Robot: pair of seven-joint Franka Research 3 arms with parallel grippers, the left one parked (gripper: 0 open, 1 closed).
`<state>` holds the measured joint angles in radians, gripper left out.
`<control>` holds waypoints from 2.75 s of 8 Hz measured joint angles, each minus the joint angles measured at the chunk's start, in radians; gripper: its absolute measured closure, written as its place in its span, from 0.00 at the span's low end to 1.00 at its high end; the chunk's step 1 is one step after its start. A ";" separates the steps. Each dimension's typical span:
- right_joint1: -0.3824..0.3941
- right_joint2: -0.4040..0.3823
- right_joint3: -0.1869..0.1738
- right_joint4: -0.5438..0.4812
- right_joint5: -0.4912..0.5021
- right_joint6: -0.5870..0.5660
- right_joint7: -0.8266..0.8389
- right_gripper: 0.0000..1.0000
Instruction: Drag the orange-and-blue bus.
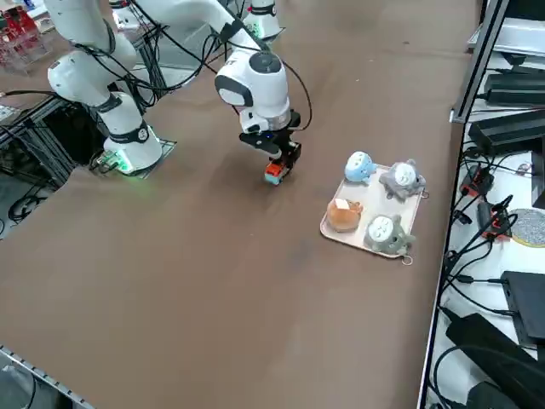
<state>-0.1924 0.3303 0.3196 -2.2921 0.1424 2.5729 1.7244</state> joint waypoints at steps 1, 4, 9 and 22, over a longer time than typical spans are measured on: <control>0.029 0.003 0.005 -0.001 0.000 0.021 0.029 0.40; 0.139 0.018 0.008 0.002 0.000 0.089 0.105 0.40; 0.258 0.054 0.007 0.045 0.000 0.118 0.229 0.40; 0.462 0.148 0.005 0.181 0.000 0.123 0.351 0.40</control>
<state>0.2693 0.4786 0.3250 -2.1113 0.1425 2.6956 2.0758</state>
